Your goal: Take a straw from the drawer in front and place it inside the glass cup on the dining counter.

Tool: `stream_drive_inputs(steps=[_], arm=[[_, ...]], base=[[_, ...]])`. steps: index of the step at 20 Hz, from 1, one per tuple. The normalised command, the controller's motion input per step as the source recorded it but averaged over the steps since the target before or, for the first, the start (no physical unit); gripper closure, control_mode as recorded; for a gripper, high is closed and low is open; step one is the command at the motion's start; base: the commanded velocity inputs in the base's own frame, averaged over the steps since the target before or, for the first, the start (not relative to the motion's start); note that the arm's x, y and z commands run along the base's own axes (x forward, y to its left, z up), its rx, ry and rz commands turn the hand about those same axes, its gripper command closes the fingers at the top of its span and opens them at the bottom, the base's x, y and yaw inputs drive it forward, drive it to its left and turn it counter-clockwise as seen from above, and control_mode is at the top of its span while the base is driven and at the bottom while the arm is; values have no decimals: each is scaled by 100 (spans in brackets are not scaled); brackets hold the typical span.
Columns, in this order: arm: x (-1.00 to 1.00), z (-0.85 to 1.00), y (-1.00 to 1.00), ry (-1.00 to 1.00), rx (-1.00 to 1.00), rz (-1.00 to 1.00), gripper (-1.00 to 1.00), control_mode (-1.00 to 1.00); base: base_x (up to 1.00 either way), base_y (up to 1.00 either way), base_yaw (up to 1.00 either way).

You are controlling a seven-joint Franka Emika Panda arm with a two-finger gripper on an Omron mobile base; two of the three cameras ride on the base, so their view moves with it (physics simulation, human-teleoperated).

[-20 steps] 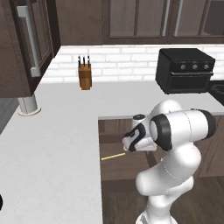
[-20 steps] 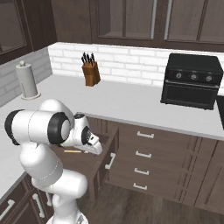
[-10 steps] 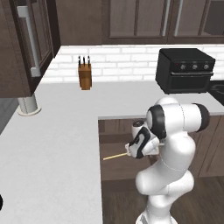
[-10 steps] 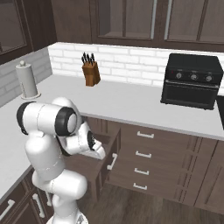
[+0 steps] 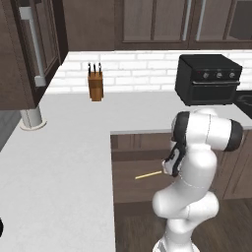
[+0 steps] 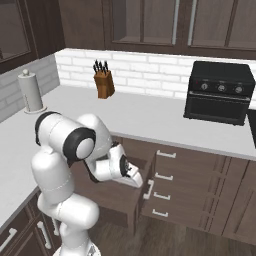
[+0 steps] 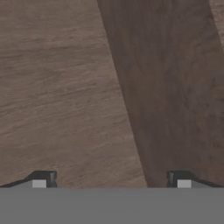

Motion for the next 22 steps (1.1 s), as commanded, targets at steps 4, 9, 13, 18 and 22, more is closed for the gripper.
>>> stream_drive_inputs(steps=[4, 9, 13, 18, 22], arm=[[0, 2, -96, 0, 0, -2, -100, -100], [1, 48, 33, -3, 0, -2, -100, -100], [9, 53, 100, -4, 0, -7, -100, -100], [34, 13, 58, 0, 5, -14, -100, -100], [63, -2, 4, 0, 14, -14, -100, -100]], base=[[0, 0, 0], [0, 0, 0], [0, 0, 0], [0, 0, 0], [0, 0, 0]])
